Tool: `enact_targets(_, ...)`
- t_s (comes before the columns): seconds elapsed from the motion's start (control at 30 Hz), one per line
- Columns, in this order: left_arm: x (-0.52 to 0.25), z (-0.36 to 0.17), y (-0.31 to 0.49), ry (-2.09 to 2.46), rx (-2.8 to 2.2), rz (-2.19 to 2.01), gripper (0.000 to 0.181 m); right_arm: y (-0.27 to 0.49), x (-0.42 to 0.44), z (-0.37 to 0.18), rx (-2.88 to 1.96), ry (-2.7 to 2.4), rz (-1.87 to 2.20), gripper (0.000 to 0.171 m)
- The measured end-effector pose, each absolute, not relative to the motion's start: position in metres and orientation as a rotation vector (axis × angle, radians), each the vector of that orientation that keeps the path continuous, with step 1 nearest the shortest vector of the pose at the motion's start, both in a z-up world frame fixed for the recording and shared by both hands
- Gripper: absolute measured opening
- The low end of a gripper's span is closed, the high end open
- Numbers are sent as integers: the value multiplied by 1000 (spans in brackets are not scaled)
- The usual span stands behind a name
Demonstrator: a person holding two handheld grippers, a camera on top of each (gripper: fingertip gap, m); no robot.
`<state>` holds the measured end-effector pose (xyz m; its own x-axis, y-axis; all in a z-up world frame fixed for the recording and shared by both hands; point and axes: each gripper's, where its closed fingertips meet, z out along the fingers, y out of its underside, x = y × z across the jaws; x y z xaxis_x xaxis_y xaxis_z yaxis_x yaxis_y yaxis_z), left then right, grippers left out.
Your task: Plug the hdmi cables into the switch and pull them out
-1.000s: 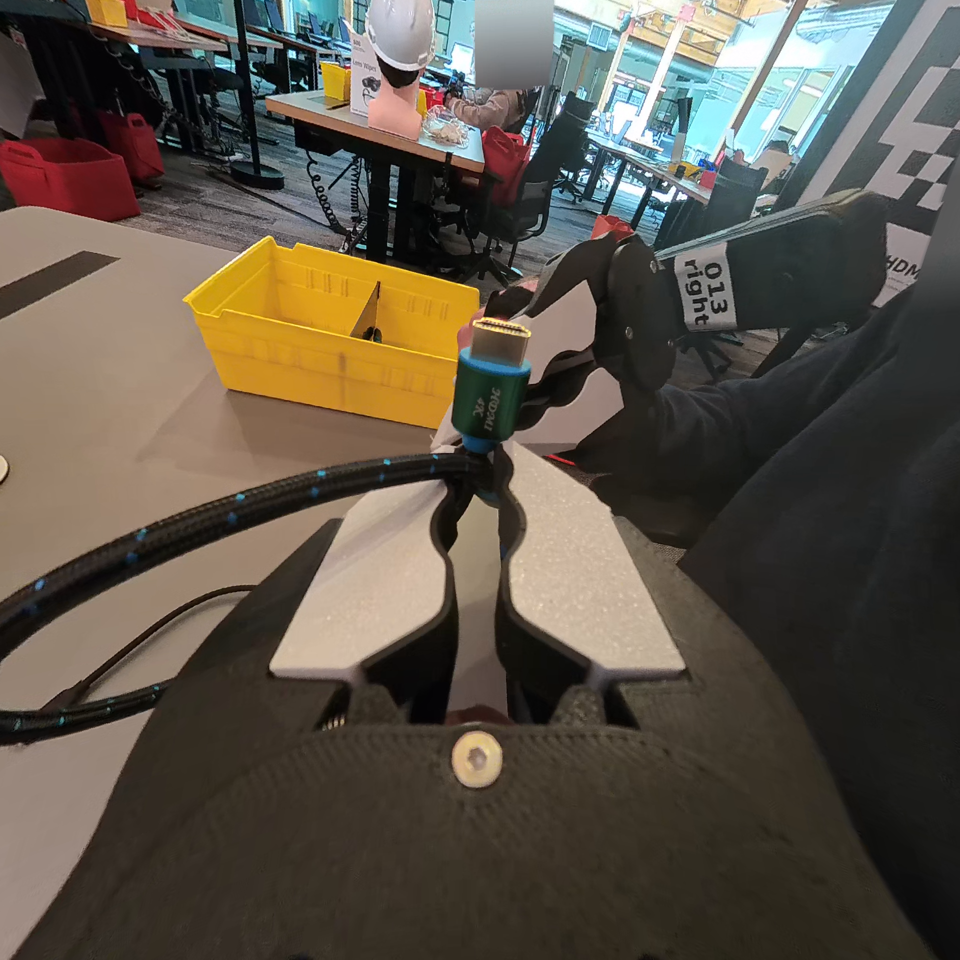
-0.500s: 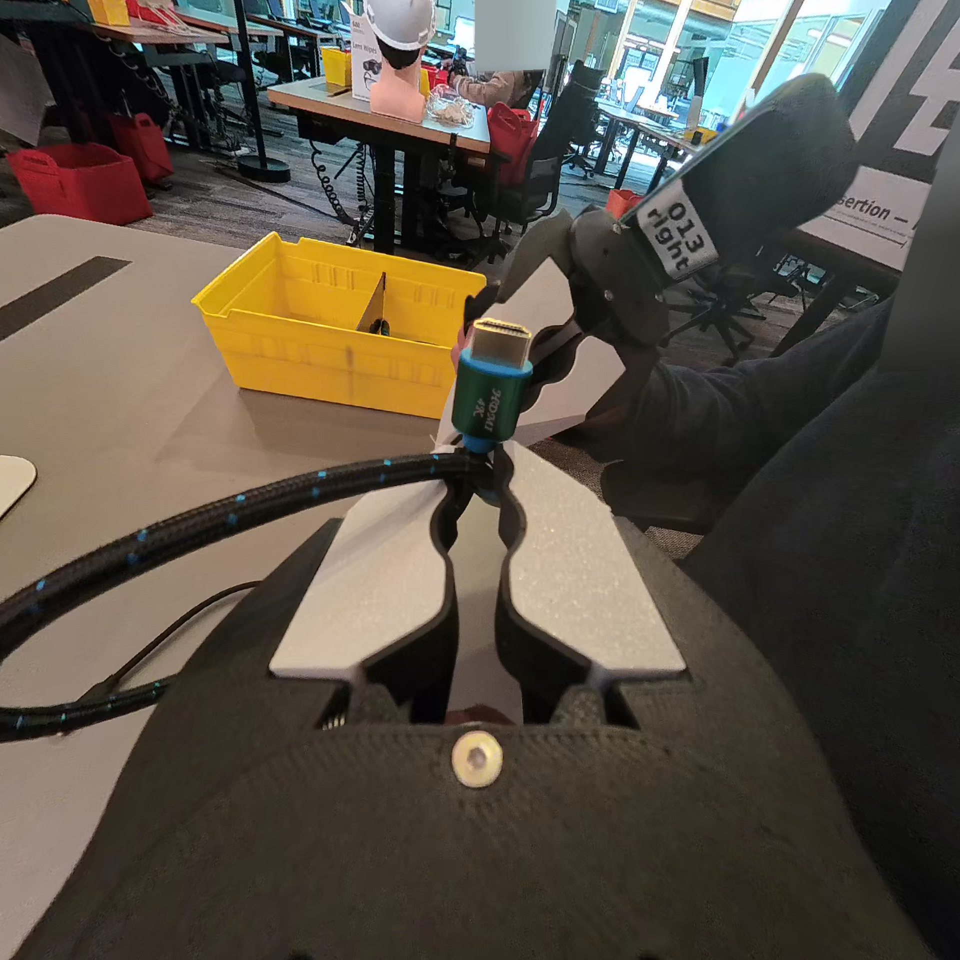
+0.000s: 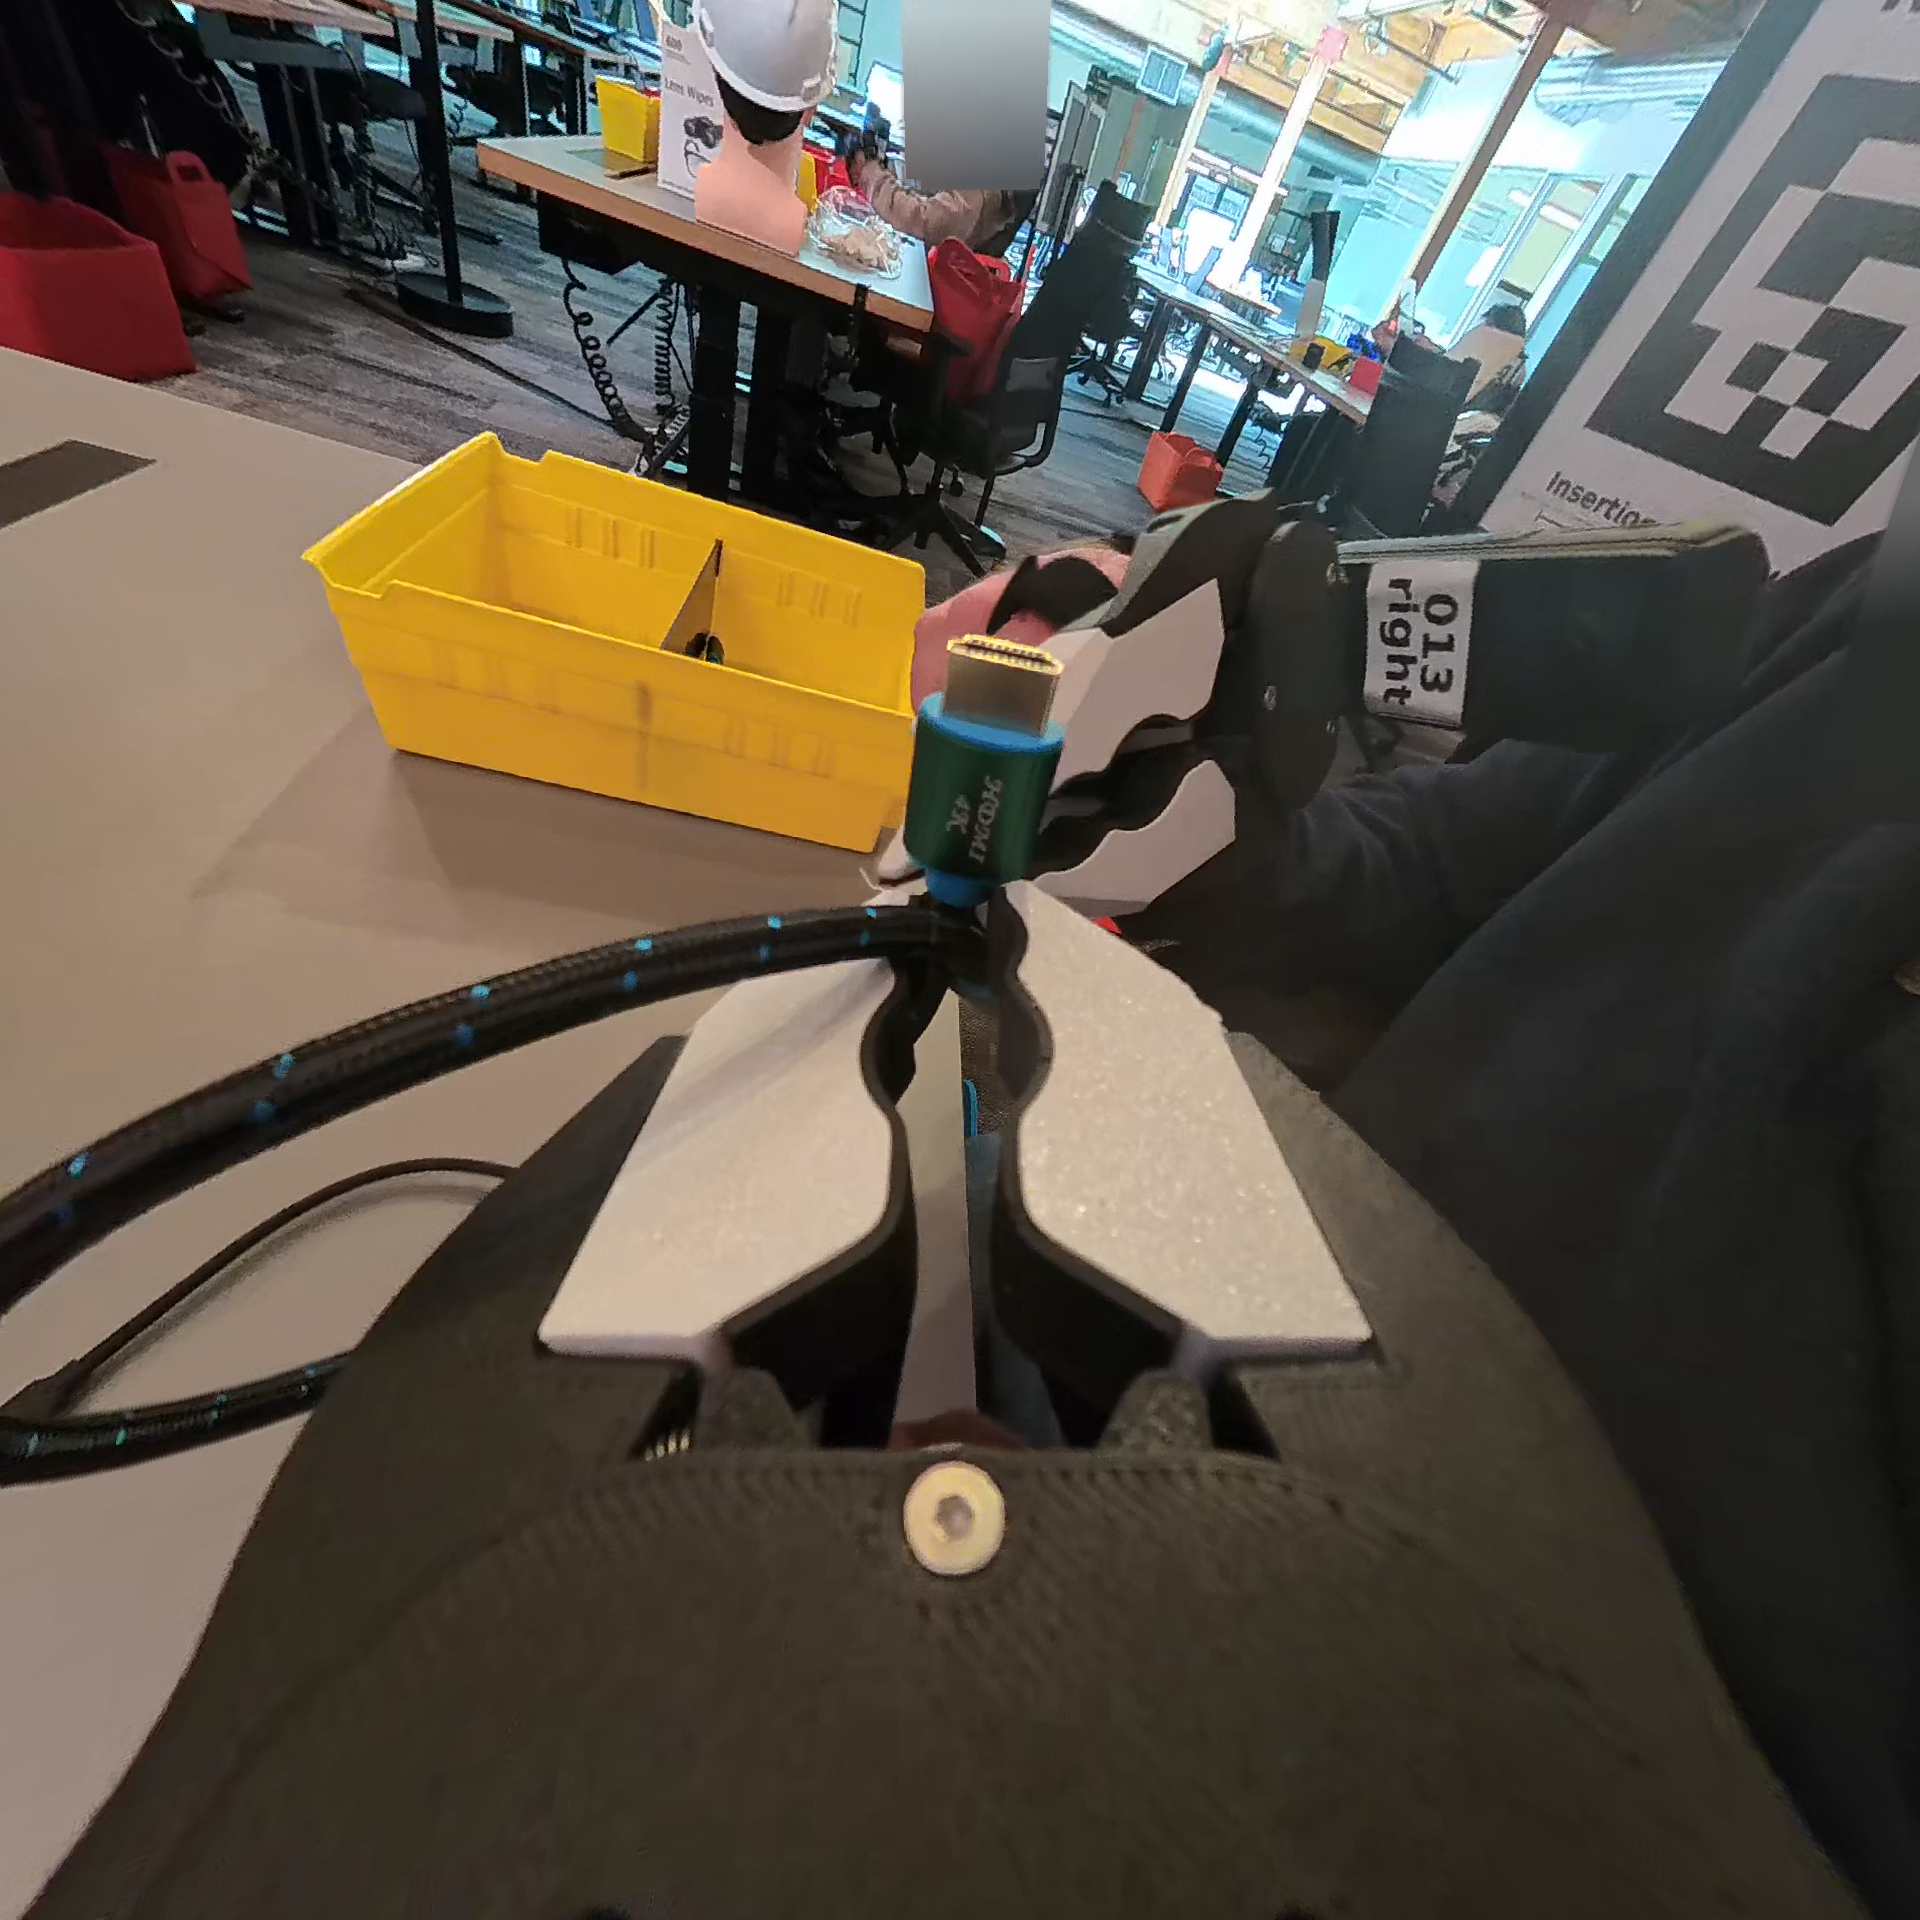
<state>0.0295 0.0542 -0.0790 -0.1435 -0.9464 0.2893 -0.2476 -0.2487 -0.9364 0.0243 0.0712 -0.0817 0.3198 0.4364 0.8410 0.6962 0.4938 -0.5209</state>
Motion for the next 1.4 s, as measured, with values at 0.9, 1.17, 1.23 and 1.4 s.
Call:
enact_targets(0.9, 28, -81, 56, 1307, -1554, -1611, 10, 70, 24, -81, -1027, -1337, -339, 3)
enact_targets(1.17, 29, -83, 55, 1330, -1547, -1574, 10, 69, 24, -84, -1098, -1318, -199, 0)
enact_targets(1.23, 28, -84, 56, 1344, -1543, -1545, 10, 69, 24, -85, -1141, -1300, -105, 0)
enact_targets(1.4, 28, -87, 57, 1387, -1531, -1451, 11, 68, 23, -88, -1247, -1243, 154, 0)
